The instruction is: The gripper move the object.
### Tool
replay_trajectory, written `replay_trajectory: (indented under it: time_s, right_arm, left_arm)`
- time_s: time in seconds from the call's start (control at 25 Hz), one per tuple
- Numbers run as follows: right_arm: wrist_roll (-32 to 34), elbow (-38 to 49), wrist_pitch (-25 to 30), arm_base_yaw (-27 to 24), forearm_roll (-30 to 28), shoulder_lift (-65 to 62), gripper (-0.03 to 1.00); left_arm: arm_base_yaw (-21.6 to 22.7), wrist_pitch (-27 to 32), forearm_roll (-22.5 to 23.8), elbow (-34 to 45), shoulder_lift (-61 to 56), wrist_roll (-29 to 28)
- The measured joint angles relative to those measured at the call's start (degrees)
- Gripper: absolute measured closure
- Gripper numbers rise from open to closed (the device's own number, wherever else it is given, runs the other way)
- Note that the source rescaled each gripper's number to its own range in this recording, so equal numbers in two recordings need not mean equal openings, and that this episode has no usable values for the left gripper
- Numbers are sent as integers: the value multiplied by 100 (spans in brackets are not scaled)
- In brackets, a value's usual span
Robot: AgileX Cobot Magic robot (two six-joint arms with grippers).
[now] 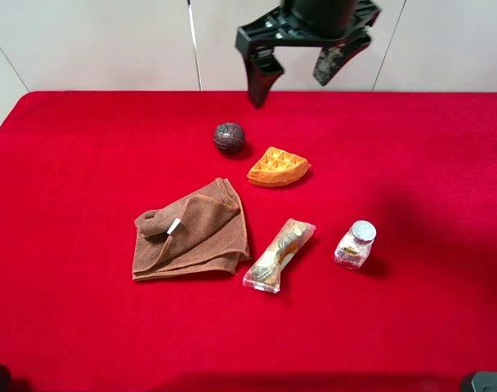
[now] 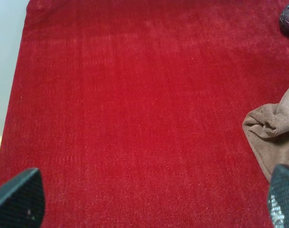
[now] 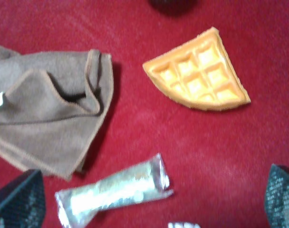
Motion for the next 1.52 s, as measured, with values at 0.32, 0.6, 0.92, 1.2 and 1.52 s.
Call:
replay_trajectory:
  time_s: [0.32,0.6,0.92,1.2,1.52]
  right_arm:
    - [-51,986,5,0,217,-1239,-3]
    - [-173,1888,5,0,498,-2232,-3]
    - [-173,3058,5,0,512,-3242,-3]
    - [-173,3748,11,0,466,-4157,-3]
    - [-173,3777,24,0,445,-5213,-3]
  left_arm:
    - [0,0,0,0,0,0]
    - [0,0,0,0,0,0]
    - [0,0,0,0,0,0]
    - [0,0,0,0,0,0]
    - [0,0,0,0,0,0]
